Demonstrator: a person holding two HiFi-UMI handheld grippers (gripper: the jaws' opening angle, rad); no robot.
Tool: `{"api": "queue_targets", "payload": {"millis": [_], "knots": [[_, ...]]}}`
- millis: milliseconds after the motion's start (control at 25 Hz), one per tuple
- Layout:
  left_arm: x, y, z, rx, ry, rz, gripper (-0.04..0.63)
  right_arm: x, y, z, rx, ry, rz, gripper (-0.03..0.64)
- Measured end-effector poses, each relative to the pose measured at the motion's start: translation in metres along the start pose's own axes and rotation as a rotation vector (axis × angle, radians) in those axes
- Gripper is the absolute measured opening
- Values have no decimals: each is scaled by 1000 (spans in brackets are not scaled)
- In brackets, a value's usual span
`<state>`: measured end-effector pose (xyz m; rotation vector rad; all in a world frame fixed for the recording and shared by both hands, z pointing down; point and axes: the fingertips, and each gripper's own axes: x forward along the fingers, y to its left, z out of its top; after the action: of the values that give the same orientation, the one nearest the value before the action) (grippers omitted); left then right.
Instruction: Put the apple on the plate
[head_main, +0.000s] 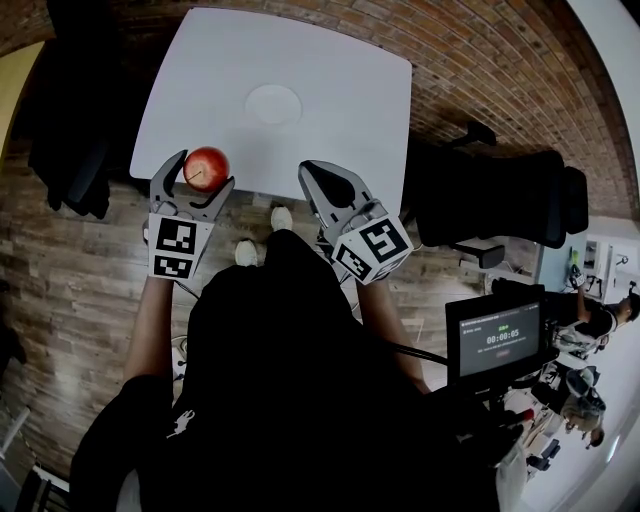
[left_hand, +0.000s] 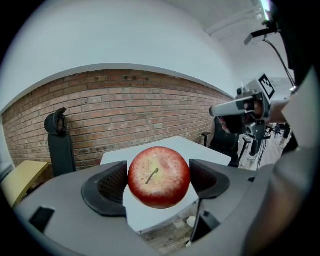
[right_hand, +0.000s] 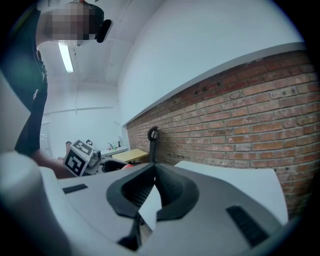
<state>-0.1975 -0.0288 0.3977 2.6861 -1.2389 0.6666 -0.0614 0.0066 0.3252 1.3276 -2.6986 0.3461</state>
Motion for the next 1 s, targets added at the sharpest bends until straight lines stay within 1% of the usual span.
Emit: {"api": "queue_targets", "payload": {"millis": [240, 520, 800, 880, 1000], "knots": [[7, 0, 2, 15, 5, -6, 392, 1, -8, 1, 9, -9, -7, 5], [34, 5, 14, 18, 21, 9, 393, 14, -36, 2, 15, -8, 19, 3], [29, 12, 19, 29, 26, 37, 392, 23, -33, 8, 11, -25, 52, 5], [43, 12, 24, 30, 33, 38, 393, 28, -48, 11, 10, -24, 59, 5], [76, 8, 27, 22, 63, 31, 392, 36, -82, 10, 23, -12, 66, 4]]}}
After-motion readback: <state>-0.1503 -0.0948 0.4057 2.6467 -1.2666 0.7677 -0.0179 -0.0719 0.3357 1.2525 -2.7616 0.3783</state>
